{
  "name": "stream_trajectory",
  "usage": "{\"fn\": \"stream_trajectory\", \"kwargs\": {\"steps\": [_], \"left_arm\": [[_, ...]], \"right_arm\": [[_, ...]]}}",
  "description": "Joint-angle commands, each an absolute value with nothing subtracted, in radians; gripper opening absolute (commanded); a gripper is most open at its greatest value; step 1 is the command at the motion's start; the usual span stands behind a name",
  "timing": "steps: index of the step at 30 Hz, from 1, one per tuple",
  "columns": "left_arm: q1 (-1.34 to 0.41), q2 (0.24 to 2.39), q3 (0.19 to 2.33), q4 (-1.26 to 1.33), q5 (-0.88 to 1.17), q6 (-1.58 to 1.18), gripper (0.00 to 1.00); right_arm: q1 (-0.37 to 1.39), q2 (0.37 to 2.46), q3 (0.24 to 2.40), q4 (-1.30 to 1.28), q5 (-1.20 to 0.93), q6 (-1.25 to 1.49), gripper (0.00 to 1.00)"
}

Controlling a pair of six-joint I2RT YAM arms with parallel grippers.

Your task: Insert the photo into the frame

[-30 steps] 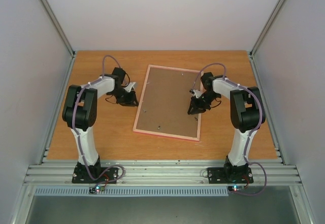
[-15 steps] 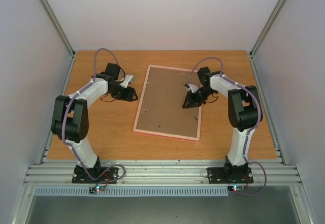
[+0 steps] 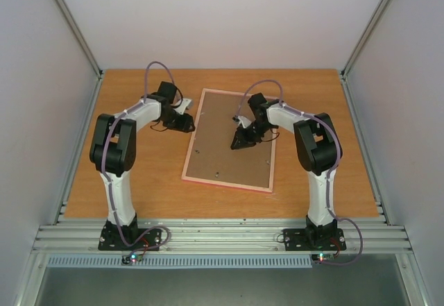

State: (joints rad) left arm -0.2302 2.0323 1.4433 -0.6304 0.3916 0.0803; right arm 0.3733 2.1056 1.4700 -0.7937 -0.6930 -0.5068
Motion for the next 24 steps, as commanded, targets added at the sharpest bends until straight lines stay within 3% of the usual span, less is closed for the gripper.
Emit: {"fn": "stream_trajectory", "kwargs": {"steps": [1, 5, 10, 12, 17, 24], "left_arm": [[-0.240, 2.006, 1.380, -0.615, 0.364, 0.099, 0.49], [-0.240, 1.932, 1.256, -0.616, 0.335, 0.126, 0.40], [-0.240, 1.851, 1.163, -0.628, 0.323, 0.148, 0.40], [-0.239, 1.819, 1.161, -0.625, 0.337, 0.166, 0.45], [-0.251, 1.769, 1.175, -0.613, 0.381, 0.181, 0.69], [-0.357, 1.796, 1.231, -0.625, 0.237, 0.231, 0.79]], "right_arm": [[0.385, 2.121, 1.436, -0.779, -0.712, -0.496, 0.20], [0.396, 2.116, 1.385, -0.774, -0.707, -0.504, 0.20], [0.408, 2.115, 1.350, -0.782, -0.702, -0.520, 0.19], [0.408, 2.111, 1.351, -0.786, -0.683, -0.533, 0.19], [0.408, 2.122, 1.364, -0.789, -0.673, -0.535, 0.19], [0.408, 2.125, 1.364, -0.789, -0.655, -0.518, 0.19]]}}
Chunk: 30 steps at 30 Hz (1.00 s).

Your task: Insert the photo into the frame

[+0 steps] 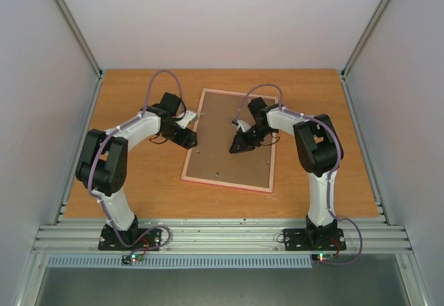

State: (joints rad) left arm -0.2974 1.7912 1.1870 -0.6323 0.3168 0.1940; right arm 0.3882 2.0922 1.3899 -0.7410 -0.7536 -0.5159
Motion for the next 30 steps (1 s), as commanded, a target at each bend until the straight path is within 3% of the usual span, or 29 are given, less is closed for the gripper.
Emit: {"fn": "stream_trajectory", "kwargs": {"steps": [1, 4, 13, 30], "left_arm": [[-0.370, 1.800, 1.234, -0.622, 0.216, 0.229, 0.83], [-0.403, 1.815, 1.233, -0.603, 0.162, 0.224, 0.89], [-0.467, 1.909, 1.256, -0.629, -0.023, 0.232, 0.91], [-0.459, 1.872, 1.203, -0.702, -0.099, 0.479, 0.74]], "right_arm": [[0.408, 2.124, 1.362, -0.789, -0.651, -0.519, 0.19], [0.408, 2.124, 1.364, -0.792, -0.644, -0.520, 0.19], [0.408, 2.132, 1.369, -0.798, -0.634, -0.518, 0.18], [0.408, 2.130, 1.356, -0.811, -0.611, -0.540, 0.17]]}}
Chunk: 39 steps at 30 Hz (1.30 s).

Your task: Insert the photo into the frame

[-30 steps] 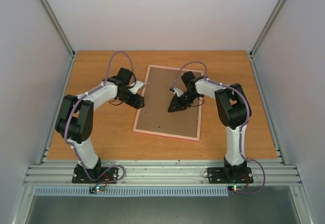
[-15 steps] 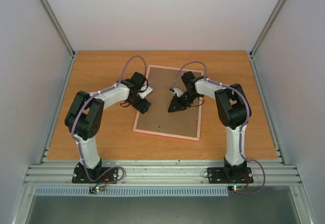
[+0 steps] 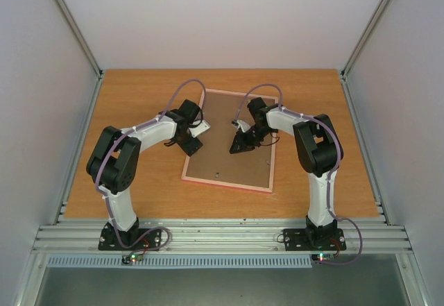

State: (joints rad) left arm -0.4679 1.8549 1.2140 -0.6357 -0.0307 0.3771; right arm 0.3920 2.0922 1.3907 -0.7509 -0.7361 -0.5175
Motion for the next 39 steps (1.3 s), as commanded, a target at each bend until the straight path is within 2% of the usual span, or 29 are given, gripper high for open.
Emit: {"fn": "stream_trajectory", "kwargs": {"steps": [1, 7, 14, 17, 24, 29, 34, 39], "left_arm": [[-0.459, 1.879, 1.206, -0.702, -0.108, 0.490, 0.73], [-0.459, 1.875, 1.198, -0.673, -0.085, 0.574, 0.64], [-0.457, 1.876, 1.194, -0.669, -0.043, 0.617, 0.44], [-0.457, 1.853, 1.190, -0.669, -0.006, 0.652, 0.42], [-0.457, 1.631, 1.117, -0.686, 0.331, 0.749, 0.56], [-0.486, 1.522, 1.027, -0.686, 0.453, 0.753, 0.70], [-0.598, 1.450, 0.875, -0.563, 0.409, 0.704, 0.74], [-0.674, 1.504, 0.832, -0.456, 0.327, 0.665, 0.74]], "right_arm": [[0.408, 2.129, 1.355, -0.811, -0.608, -0.541, 0.17], [0.408, 2.120, 1.338, -0.809, -0.594, -0.550, 0.16], [0.408, 2.121, 1.334, -0.810, -0.582, -0.553, 0.16], [0.407, 2.120, 1.337, -0.814, -0.585, -0.556, 0.16], [0.407, 2.042, 1.358, -0.807, -0.755, -0.538, 0.17], [0.407, 1.947, 1.365, -0.835, -0.797, -0.533, 0.17], [0.407, 1.913, 1.315, -0.906, -0.752, -0.583, 0.17], [0.398, 1.963, 1.270, -0.949, -0.623, -0.609, 0.12]]}}
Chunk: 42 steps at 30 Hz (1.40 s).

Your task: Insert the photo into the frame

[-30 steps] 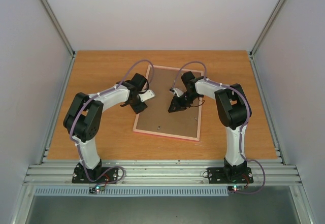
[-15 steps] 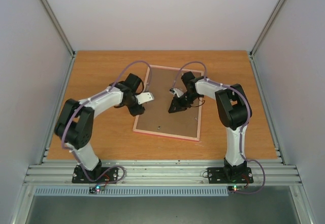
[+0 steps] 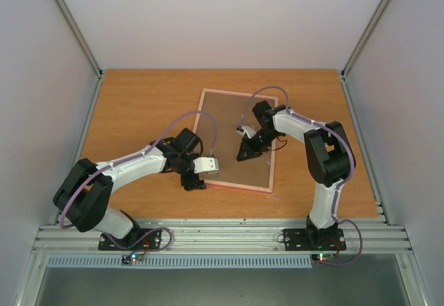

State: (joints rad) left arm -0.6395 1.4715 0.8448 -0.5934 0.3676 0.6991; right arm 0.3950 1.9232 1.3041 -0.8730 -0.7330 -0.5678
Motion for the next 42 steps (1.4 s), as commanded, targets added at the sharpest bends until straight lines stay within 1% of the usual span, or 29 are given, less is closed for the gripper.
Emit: {"fn": "stream_trajectory", "kwargs": {"steps": [1, 4, 9, 13, 16, 23, 31, 38, 42], "left_arm": [[-0.683, 1.536, 0.838, -0.445, 0.307, 0.659, 0.74], [-0.711, 1.597, 0.857, -0.426, 0.250, 0.657, 0.72], [-0.738, 1.619, 0.841, -0.415, 0.245, 0.754, 0.69], [-0.750, 1.651, 0.871, -0.424, 0.224, 0.782, 0.68], [-0.760, 1.664, 0.881, -0.462, 0.239, 0.805, 0.63], [-0.826, 1.674, 0.893, -0.503, 0.236, 0.854, 0.60], [-0.842, 1.737, 0.946, -0.563, 0.235, 0.863, 0.53], [-0.866, 1.729, 0.938, -0.586, 0.258, 0.917, 0.53], [-0.887, 1.738, 0.930, -0.583, 0.247, 0.971, 0.50]], "right_arm": [[0.390, 1.974, 1.270, -0.957, -0.601, -0.608, 0.11], [0.379, 1.978, 1.259, -0.962, -0.548, -0.605, 0.10], [0.379, 2.005, 1.273, -0.969, -0.527, -0.601, 0.09], [0.380, 2.020, 1.279, -0.971, -0.524, -0.604, 0.09], [0.379, 2.028, 1.277, -0.970, -0.531, -0.603, 0.09], [0.378, 2.037, 1.276, -0.968, -0.532, -0.603, 0.09], [0.371, 2.045, 1.278, -0.970, -0.540, -0.603, 0.08], [0.361, 2.051, 1.275, -0.965, -0.540, -0.604, 0.08], [0.355, 2.049, 1.273, -0.965, -0.543, -0.606, 0.08]]}}
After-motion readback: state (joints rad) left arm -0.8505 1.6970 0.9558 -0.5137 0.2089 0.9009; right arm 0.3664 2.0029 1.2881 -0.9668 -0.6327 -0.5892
